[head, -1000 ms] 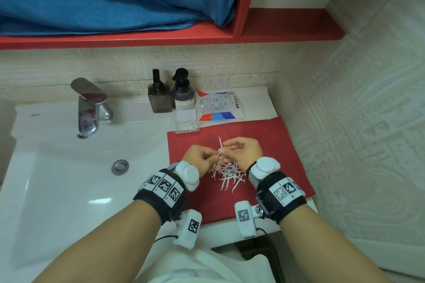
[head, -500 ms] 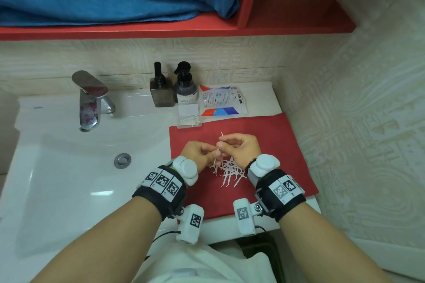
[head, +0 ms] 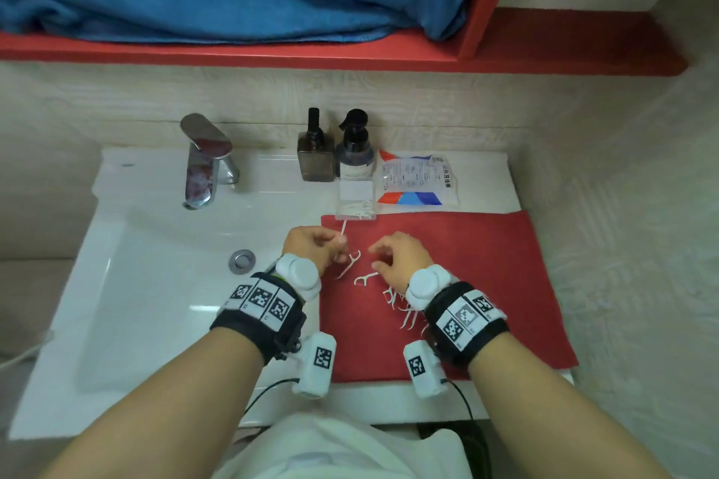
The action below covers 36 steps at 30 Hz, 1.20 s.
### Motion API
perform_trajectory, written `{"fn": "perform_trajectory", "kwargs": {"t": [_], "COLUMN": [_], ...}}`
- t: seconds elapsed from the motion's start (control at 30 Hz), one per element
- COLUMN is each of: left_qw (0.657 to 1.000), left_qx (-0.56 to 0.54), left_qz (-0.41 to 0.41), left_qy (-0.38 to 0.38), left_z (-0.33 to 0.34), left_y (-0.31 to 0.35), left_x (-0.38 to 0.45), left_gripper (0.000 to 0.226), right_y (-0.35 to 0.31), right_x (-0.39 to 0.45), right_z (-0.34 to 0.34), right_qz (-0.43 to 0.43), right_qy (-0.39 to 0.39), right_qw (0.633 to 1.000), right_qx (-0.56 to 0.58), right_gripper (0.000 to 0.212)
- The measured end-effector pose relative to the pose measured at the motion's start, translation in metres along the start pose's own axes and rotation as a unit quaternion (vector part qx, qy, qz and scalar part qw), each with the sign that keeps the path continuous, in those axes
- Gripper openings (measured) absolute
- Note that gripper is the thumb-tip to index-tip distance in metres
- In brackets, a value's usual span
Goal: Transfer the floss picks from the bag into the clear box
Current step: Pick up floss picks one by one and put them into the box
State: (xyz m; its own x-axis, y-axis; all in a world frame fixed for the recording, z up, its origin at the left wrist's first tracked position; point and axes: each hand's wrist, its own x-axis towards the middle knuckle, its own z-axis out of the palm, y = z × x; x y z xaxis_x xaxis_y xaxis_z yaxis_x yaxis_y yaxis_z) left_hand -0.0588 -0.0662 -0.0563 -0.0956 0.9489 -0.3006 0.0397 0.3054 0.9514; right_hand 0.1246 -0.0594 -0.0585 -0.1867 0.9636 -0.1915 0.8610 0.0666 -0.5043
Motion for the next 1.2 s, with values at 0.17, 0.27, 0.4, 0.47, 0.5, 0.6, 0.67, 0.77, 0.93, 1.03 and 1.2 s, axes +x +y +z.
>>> {"fn": "perform_trajectory", "kwargs": {"t": [0.17, 0.27, 0.4, 0.47, 0.5, 0.6, 0.67, 0.77, 0.93, 1.03, 1.2], "left_qw": [1.0, 0.999, 0.999, 1.0, 1.0, 1.0, 1.0, 0.999, 0.996, 0.995, 0.99], "left_qx": [0.005, 0.006, 0.009, 0.018, 0.02, 0.022, 0.021, 0.044, 0.086, 0.104, 0.129], "left_qz": [0.022, 0.028, 0.02, 0.014, 0.012, 0.004, -0.002, -0.006, 0.008, 0.009, 0.001], "left_qy": [0.018, 0.021, 0.023, 0.021, 0.017, 0.009, 0.008, 0.006, -0.002, -0.007, -0.063], "left_z": [-0.002, -0.003, -0.003, -0.001, 0.0, 0.003, 0.004, 0.008, 0.012, 0.013, 0.019], "left_y": [0.006, 0.008, 0.007, 0.005, 0.004, 0.001, -0.001, -0.006, -0.015, -0.018, -0.02], "left_x": [-0.003, -0.004, -0.004, -0.003, -0.003, -0.001, 0.003, 0.011, 0.024, 0.036, 0.04], "left_gripper": [0.009, 0.009, 0.01, 0.011, 0.011, 0.011, 0.011, 0.01, 0.011, 0.007, 0.006], "right_y": [-0.006, -0.005, -0.002, 0.0, 0.001, 0.007, 0.012, 0.015, 0.004, 0.002, 0.005], "right_x": [0.001, 0.004, 0.006, 0.007, 0.007, 0.005, 0.005, 0.008, 0.016, 0.027, 0.037], "right_z": [0.013, 0.016, 0.014, 0.011, 0.01, 0.008, 0.008, 0.007, -0.005, -0.011, -0.014], "right_qz": [-0.043, -0.077, -0.07, -0.061, -0.052, -0.028, -0.034, -0.049, -0.084, -0.122, -0.136], "right_qy": [-0.045, -0.079, -0.103, -0.116, -0.123, -0.129, -0.118, -0.105, -0.099, -0.079, -0.069], "right_qw": [0.994, 0.983, 0.981, 0.979, 0.978, 0.978, 0.98, 0.983, 0.987, 0.987, 0.988], "right_qx": [-0.089, -0.145, -0.15, -0.154, -0.158, -0.16, -0.159, -0.145, -0.09, -0.07, 0.001], "right_gripper": [0.04, 0.042, 0.028, 0.018, 0.013, 0.007, 0.006, 0.002, 0.008, 0.008, 0.016]}}
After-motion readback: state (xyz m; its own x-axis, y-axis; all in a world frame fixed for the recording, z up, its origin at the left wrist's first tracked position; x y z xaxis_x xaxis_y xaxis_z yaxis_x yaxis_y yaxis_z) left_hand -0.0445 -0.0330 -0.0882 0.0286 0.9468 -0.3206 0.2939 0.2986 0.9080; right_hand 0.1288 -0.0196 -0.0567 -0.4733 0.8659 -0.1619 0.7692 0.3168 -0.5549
